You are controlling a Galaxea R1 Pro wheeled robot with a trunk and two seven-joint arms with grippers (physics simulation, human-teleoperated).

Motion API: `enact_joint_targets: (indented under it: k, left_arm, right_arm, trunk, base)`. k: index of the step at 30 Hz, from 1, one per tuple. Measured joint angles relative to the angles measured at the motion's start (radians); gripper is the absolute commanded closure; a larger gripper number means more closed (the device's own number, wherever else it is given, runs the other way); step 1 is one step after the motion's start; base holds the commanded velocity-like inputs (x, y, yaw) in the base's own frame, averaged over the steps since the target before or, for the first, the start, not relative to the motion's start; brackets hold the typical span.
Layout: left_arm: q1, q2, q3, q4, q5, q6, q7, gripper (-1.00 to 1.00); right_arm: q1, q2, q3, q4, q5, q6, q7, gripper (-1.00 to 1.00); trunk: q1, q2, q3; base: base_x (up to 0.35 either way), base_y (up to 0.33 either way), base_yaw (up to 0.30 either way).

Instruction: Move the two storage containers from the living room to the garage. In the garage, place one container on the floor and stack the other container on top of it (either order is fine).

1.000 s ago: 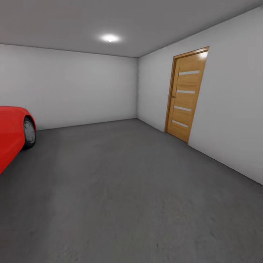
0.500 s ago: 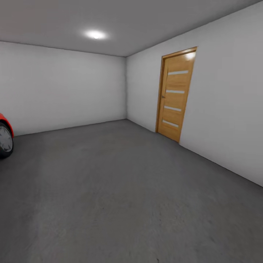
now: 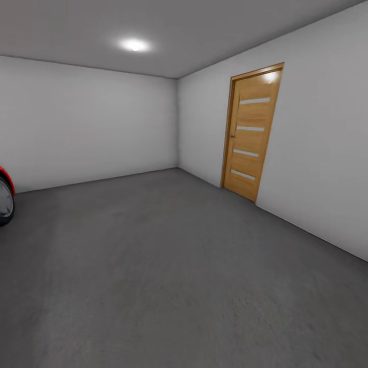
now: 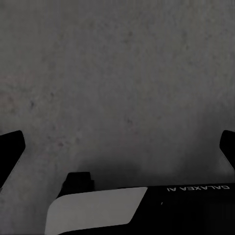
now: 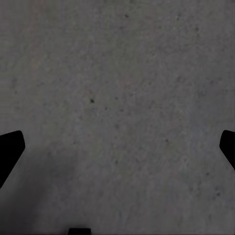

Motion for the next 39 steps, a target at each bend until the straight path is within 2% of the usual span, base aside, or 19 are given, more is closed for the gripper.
enact_joint_targets:
  k: [14,31,39]
  left_arm:
    - [0.000,0.000,0.000,0.000,0.000,0.000,0.000,-1.00]
    - [0.000,0.001,0.000,0.000,0.000,0.000,0.000,-1.00]
    - [0.000,0.001,0.000,0.000,0.000,0.000,0.000,-1.00]
  right_arm:
    - [0.000,0.000,0.000,0.000,0.000,0.000,0.000,-1.00]
    - [0.000,0.000,0.000,0.000,0.000,0.000,0.000,-1.00]
    - [0.000,0.000,0.000,0.000,0.000,0.000,0.000,-1.00]
  trunk:
    - [0.000,0.000,0.000]
    - [0.000,0.000,0.000]
    - [0.000,0.000,0.000]
  base:
    - [0.315,0.115,-0.186]
    - [0.293,0.203,-0.019]
    - [0.293,0.198,-0.236]
